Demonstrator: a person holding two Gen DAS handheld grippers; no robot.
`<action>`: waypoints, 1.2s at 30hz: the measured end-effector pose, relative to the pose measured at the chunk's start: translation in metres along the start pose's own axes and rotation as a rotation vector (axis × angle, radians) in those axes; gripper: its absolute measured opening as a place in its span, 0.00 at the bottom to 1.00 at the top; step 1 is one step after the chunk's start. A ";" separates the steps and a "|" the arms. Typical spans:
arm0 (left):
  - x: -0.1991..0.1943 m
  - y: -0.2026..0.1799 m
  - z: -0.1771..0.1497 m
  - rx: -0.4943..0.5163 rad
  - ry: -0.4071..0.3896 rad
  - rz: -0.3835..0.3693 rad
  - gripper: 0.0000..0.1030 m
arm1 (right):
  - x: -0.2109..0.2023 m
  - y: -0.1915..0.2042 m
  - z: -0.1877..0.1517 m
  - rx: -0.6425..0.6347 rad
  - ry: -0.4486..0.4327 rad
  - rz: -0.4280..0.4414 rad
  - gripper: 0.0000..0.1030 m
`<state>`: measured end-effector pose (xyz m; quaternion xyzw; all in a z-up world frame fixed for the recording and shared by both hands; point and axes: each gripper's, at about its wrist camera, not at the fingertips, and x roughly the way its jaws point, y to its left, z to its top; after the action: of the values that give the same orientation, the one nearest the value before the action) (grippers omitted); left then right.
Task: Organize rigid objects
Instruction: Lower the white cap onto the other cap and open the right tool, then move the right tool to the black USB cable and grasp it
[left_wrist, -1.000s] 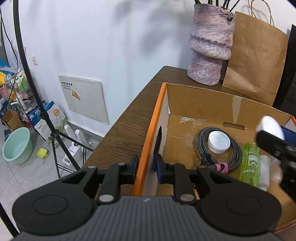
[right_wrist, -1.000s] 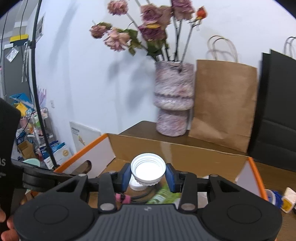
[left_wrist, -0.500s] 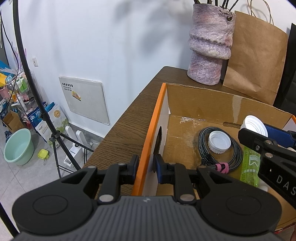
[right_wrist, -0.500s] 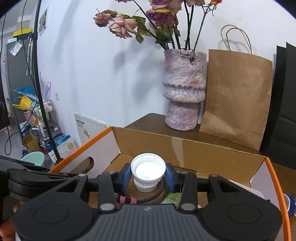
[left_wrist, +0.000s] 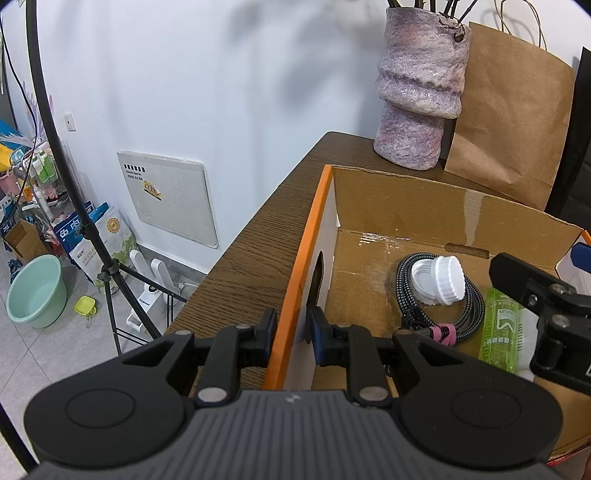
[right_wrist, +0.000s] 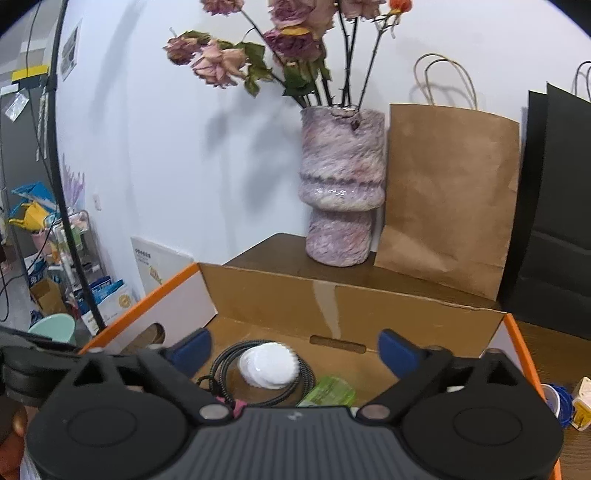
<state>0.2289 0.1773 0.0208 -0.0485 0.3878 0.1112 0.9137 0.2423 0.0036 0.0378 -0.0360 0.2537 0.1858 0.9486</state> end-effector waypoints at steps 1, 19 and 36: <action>0.000 0.000 0.000 0.000 0.000 0.000 0.19 | 0.000 -0.001 0.000 0.002 -0.001 -0.004 0.99; 0.000 0.000 0.000 -0.001 0.000 -0.001 0.19 | -0.016 -0.010 0.007 0.015 -0.045 -0.014 1.00; 0.001 0.001 0.000 0.003 -0.001 0.003 0.19 | -0.064 -0.135 -0.003 0.139 -0.091 -0.234 1.00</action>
<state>0.2293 0.1786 0.0207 -0.0465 0.3875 0.1119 0.9139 0.2396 -0.1434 0.0637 0.0092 0.2166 0.0573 0.9745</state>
